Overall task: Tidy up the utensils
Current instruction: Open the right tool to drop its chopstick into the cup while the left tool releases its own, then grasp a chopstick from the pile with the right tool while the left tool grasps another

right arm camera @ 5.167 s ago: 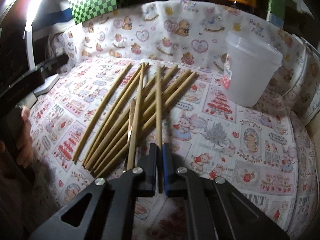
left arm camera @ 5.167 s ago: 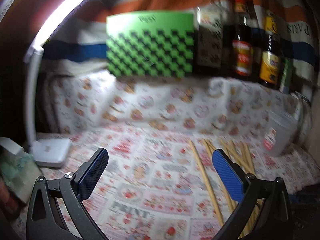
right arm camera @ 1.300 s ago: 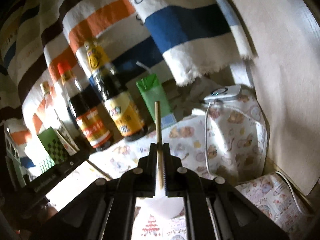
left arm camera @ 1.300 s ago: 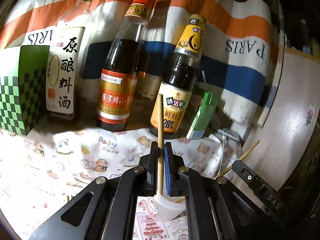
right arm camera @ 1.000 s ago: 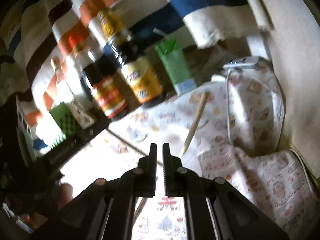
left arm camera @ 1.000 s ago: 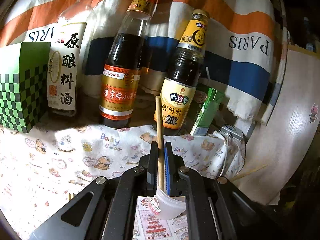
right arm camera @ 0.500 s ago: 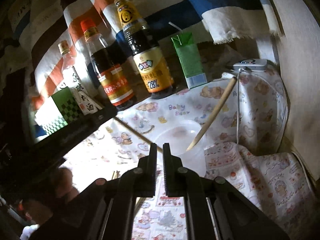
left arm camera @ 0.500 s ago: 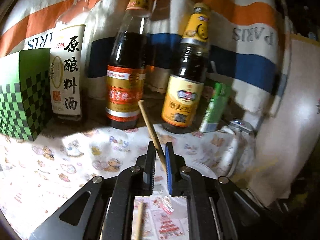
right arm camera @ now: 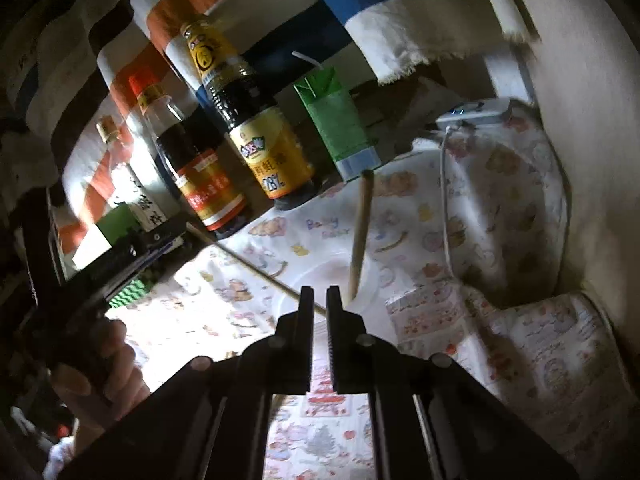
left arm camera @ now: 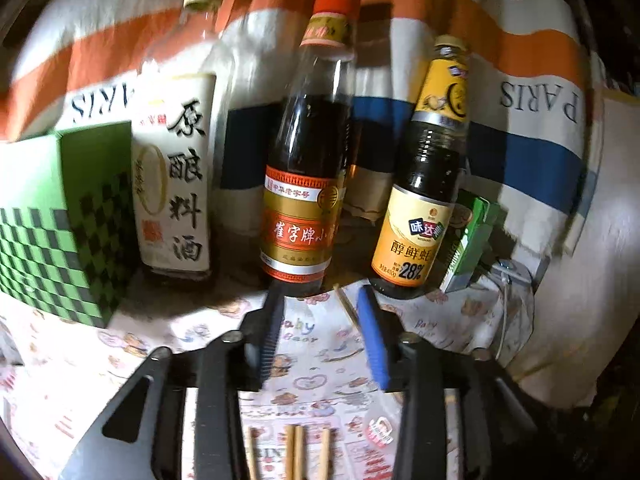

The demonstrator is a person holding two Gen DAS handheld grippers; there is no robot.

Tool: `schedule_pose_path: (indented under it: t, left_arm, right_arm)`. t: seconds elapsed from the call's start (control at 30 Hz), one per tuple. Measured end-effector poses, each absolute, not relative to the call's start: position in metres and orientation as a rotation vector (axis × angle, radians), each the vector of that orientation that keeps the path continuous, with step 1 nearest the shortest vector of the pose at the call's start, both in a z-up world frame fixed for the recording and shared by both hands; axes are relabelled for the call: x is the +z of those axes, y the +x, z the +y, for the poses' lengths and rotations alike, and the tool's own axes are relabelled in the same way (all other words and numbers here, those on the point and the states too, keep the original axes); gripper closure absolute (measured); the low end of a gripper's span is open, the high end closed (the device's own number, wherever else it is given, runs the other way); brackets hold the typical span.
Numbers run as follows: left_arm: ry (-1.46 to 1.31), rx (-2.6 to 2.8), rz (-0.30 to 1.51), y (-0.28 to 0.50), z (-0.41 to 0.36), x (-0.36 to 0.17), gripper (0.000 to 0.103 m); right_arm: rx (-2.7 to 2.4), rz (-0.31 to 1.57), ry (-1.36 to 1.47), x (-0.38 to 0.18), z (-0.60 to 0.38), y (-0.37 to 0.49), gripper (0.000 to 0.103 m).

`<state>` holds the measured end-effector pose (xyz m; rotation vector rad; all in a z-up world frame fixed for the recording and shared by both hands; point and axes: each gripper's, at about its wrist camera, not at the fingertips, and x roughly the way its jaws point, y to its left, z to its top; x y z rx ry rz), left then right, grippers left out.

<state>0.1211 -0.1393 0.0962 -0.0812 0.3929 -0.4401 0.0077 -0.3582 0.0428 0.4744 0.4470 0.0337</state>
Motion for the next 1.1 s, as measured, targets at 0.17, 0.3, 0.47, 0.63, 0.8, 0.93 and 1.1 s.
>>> schedule_pose_path:
  t: [0.17, 0.3, 0.47, 0.63, 0.8, 0.93, 1.1]
  left_arm:
    - [-0.076, -0.422, 0.382, 0.098, -0.120, 0.103, 0.049]
    - [-0.062, -0.361, 0.384, 0.075, -0.095, 0.106, 0.038]
    - [-0.039, -0.267, 0.352, 0.040, -0.070, 0.098, 0.017]
    - [-0.086, -0.236, 0.399, 0.016, -0.053, 0.082, 0.009]
    - [-0.095, -0.207, 0.373, 0.004, -0.040, 0.076, 0.002]
    - [-0.084, -0.183, 0.387, 0.010, -0.033, 0.063, 0.001]
    - [-0.053, -0.156, 0.543, 0.031, -0.027, 0.038, 0.001]
  right_arm:
    - [0.066, 0.435, 0.416, 0.048, -0.344, 0.003, 0.097]
    - [0.089, 0.419, 0.408, 0.048, -0.332, -0.002, 0.097]
    - [0.058, 0.371, 0.323, 0.053, -0.318, -0.012, 0.097]
    - [0.099, 0.421, 0.331, 0.053, -0.313, -0.014, 0.097]
    - [0.076, 0.451, 0.269, 0.050, -0.302, -0.014, 0.059]
    - [0.069, 0.492, 0.226, 0.047, -0.294, -0.011, 0.043]
    - [0.108, 0.594, 0.220, 0.035, -0.283, -0.004, 0.040]
